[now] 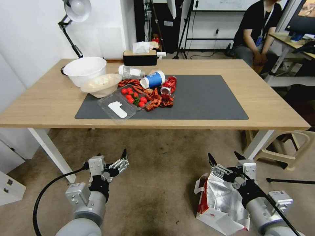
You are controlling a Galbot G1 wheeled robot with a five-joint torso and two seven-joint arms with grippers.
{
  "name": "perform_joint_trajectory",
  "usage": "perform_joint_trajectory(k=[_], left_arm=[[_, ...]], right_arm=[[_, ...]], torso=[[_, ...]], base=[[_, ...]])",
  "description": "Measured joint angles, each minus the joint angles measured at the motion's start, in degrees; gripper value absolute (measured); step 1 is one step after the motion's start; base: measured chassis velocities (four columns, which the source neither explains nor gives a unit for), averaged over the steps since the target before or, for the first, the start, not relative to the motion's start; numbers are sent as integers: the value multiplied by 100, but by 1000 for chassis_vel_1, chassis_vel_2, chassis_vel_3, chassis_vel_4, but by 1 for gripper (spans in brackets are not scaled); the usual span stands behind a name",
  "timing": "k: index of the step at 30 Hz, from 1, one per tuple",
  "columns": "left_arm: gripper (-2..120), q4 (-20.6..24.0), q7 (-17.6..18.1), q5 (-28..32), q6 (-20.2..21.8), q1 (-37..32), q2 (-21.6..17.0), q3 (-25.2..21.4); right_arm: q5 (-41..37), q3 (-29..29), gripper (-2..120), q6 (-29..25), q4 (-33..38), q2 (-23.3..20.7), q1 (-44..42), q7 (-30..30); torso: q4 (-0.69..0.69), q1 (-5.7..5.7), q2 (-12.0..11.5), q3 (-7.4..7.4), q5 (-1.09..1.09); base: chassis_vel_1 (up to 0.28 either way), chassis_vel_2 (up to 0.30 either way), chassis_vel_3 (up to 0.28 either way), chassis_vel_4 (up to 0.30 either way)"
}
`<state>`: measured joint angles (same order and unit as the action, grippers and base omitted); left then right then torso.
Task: Pick up the food delivery bag from the floor and place it on the table.
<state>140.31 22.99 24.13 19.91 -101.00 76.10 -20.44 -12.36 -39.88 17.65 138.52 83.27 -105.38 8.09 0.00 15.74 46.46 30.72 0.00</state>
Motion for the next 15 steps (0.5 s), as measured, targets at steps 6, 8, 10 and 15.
perform_joint_trajectory(k=[6, 8, 10, 15], left_arm=[[100, -52, -27, -96, -65, 30, -15, -20], [100, -83, -54, -151, -107, 43, -29, -41], [100, -91, -61, -167, -120, 44, -30, -43], [100, -127, -86, -245, -182, 46, -24, -44]], right_arm=[[-6, -6, 100, -39, -27, -6, 4, 10], [-7, -7, 100, -80, -71, -7, 6, 34], [-7, -5, 100, -85, -79, -6, 6, 40], [-3, 6, 100, -111, -113, -5, 20, 47]], torso=[[0, -36, -87, -53, 0], [0, -84, -203, -119, -1], [0, -96, -232, -137, 0], [0, -164, -400, -236, -1]], base=[[0, 0, 0, 0], [0, 0, 0, 0], [0, 0, 0, 0], [0, 0, 0, 0]])
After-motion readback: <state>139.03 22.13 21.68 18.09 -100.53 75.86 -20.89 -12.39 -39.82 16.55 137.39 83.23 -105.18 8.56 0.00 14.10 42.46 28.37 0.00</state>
